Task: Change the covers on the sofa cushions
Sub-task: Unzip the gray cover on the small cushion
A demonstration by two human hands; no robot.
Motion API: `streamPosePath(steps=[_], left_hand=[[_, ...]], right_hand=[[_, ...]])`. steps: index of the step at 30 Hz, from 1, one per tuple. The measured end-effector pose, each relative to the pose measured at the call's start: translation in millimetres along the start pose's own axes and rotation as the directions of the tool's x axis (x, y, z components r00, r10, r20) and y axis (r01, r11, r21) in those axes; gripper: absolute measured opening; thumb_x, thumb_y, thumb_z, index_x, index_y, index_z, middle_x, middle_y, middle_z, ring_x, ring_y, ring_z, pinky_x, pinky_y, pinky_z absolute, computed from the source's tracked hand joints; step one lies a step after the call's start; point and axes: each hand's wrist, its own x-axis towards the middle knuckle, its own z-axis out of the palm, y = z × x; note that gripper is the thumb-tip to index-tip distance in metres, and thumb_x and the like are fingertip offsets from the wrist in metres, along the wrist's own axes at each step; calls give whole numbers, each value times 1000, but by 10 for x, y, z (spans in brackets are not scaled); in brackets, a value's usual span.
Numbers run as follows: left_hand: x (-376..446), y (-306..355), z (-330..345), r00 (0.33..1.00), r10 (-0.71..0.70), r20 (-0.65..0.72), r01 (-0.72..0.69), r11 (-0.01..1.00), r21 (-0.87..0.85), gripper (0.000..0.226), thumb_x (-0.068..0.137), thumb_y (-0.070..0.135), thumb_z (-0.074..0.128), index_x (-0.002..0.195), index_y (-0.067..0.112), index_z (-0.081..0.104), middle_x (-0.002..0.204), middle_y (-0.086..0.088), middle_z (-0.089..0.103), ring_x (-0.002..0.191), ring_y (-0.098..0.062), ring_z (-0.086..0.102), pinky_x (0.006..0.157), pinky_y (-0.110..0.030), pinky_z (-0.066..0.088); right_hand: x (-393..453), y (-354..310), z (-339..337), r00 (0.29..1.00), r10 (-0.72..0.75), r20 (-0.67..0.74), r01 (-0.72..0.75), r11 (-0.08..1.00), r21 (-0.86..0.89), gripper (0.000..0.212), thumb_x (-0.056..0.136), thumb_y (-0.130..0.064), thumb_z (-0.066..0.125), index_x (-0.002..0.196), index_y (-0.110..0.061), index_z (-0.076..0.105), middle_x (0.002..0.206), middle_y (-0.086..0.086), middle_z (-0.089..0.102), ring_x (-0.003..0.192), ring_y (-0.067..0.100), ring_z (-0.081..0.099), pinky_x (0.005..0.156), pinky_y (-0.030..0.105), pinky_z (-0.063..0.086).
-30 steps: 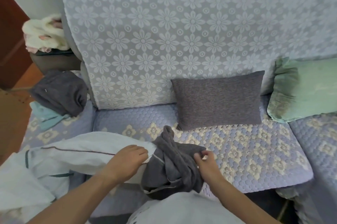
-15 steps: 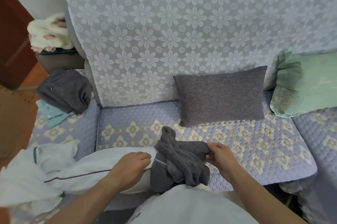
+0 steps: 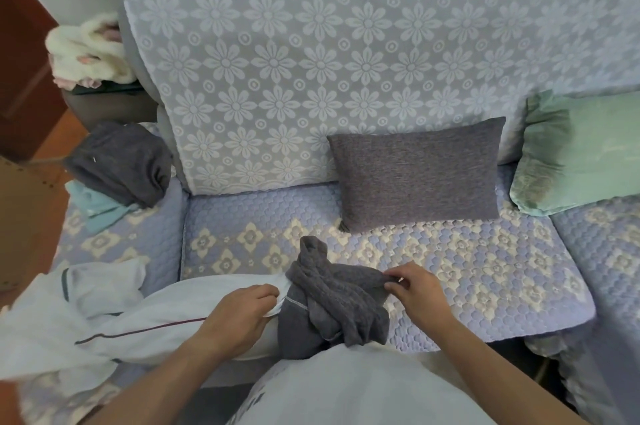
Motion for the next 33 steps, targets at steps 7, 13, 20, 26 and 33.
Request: streamPosePath(steps=[7, 13, 20, 26, 33], left_hand=[[-99, -23, -72, 999, 21, 26, -22, 999, 30, 24, 88, 24, 56, 107, 20, 69, 114, 9, 67, 90, -18, 64, 68, -28, 51], [-136, -80, -151, 1000, -9, -5, 9, 999, 38, 7, 92, 24, 61, 98, 22, 64, 111, 12, 62, 91, -18, 61, 66, -29, 47], [-123, -254, -475, 869, -477, -131, 446, 870, -210, 47, 89, 41, 42, 121, 20, 69, 121, 2, 69, 108, -25, 65, 88, -33, 49], [419, -36, -839, 852, -510, -117, 470, 844, -258, 28, 101, 37, 49, 78, 22, 53, 84, -1, 63, 84, -32, 61, 66, -38, 39], [1074, -440, -1209, 772, -634, 31, 624, 749, -222, 32, 104, 30, 45, 128, 18, 61, 133, -9, 61, 115, -32, 59, 92, -36, 47]], right_hand=[[-12, 72, -129, 998, 37, 55, -32, 996, -85, 15, 88, -12, 74, 84, -26, 68, 74, -12, 65, 69, 6, 62, 64, 21, 49], [-53, 481, -462, 909, 349, -230, -357, 934, 8, 5, 96, -11, 64, 98, -10, 68, 78, 3, 67, 66, 16, 62, 57, 30, 49], [-52, 802, -1050, 446, 806, -389, -585, 592, 555, 31, 103, -14, 44, 130, -5, 54, 115, 23, 61, 92, 34, 56, 77, 45, 48], [103, -152, -1054, 685, 522, -508, -303, 838, 453, 12, 106, -20, 41, 110, -10, 47, 100, 11, 55, 93, 28, 52, 80, 40, 38], [-165, -1222, -1907, 570, 158, -806, 88, 964, 251, 12, 98, -19, 58, 108, -13, 62, 92, -5, 60, 83, 7, 50, 74, 17, 33]])
